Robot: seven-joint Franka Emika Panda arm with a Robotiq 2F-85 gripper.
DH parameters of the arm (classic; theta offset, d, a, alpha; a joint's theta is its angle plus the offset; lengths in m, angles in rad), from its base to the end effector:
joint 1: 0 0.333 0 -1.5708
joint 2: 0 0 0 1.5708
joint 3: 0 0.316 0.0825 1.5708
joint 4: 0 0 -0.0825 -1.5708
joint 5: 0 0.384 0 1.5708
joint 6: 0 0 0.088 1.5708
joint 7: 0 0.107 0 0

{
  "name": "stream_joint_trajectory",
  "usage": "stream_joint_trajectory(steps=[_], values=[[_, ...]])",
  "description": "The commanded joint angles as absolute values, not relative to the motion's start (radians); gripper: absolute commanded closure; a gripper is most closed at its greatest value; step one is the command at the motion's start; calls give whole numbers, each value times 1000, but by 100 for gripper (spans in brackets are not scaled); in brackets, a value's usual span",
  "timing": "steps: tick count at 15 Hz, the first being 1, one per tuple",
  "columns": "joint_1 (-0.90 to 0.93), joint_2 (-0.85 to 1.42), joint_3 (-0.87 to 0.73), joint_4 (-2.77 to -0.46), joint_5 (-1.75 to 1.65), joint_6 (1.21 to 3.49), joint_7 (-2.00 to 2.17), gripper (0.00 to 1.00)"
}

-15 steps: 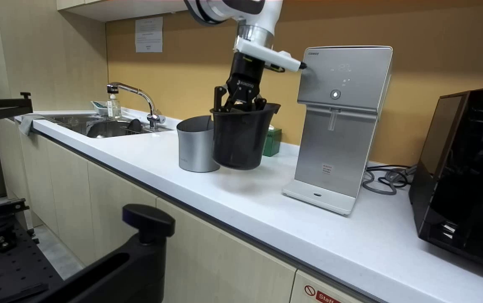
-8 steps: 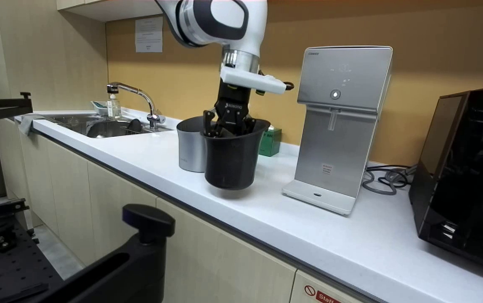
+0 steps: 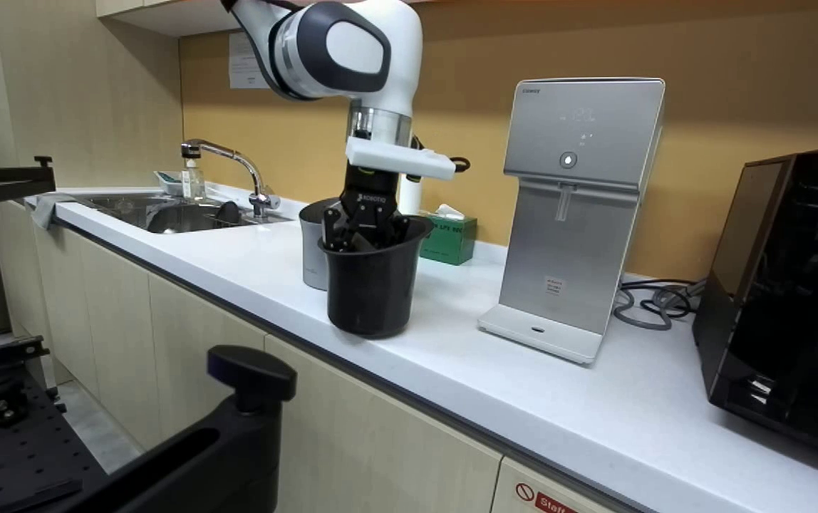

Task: Remove the black bin from the grey bin

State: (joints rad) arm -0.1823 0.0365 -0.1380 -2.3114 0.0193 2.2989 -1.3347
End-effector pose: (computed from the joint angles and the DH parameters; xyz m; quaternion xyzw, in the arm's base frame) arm 0.4825 -0.1596 0.3243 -0.8770 -0.4798 0.0131 0.0210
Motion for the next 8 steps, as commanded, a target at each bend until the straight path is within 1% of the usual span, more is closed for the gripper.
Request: stream_joint_trajectory(steps=[1, 2, 3, 5, 6, 8], values=[[-160, 1, -130, -2353, -7, 2327, -1284, 98], [-154, 3, -128, -2353, -11, 2323, -1279, 98], [-149, 2, -125, -2352, -13, 2320, -1277, 71], [-141, 4, -120, -2347, -25, 2310, -1260, 60], [-137, 3, -118, -2343, -33, 2307, -1249, 52], [-130, -2, -113, -2330, -41, 2302, -1223, 39]])
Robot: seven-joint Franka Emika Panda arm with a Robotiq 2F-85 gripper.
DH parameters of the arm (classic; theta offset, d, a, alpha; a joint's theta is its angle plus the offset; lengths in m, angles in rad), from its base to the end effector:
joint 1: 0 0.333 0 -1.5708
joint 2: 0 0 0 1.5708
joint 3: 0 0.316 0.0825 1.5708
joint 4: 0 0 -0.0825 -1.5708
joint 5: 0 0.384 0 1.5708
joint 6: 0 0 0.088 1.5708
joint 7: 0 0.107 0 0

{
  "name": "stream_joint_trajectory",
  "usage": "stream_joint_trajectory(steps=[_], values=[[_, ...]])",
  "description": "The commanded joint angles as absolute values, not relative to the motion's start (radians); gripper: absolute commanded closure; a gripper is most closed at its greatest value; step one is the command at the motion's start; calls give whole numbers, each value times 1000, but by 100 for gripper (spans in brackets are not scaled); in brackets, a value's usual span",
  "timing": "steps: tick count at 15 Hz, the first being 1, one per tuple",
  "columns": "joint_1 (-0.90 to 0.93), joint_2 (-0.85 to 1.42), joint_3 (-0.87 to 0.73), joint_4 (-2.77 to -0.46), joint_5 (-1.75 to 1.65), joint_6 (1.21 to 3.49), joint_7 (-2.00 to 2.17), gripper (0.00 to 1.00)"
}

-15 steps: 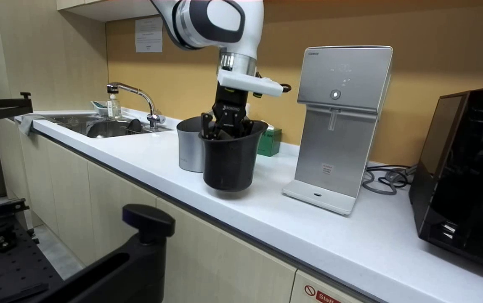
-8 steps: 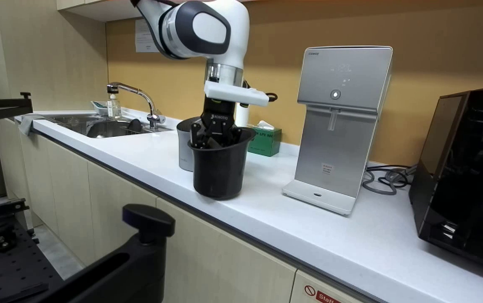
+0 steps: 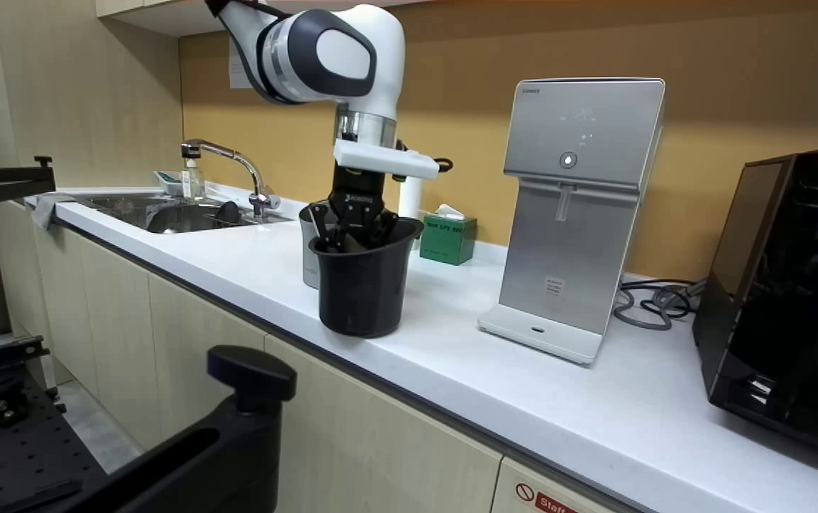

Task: Remove the black bin from the grey bin

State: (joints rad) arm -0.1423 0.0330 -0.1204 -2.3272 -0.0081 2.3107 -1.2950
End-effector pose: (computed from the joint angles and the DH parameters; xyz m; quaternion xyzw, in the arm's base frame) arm 0.4871 -0.1312 0.3205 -0.8681 -0.4958 0.0210 0.0138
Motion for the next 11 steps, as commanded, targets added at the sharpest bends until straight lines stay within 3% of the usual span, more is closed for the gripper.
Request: stream_joint_trajectory(steps=[1, 6, 11], values=[[-126, -11, -111, -2323, -45, 2302, -1214, 31], [-108, -73, -101, -2267, -74, 2259, -1146, 1], [-108, -113, -97, -2196, -179, 2169, -987, 0]])
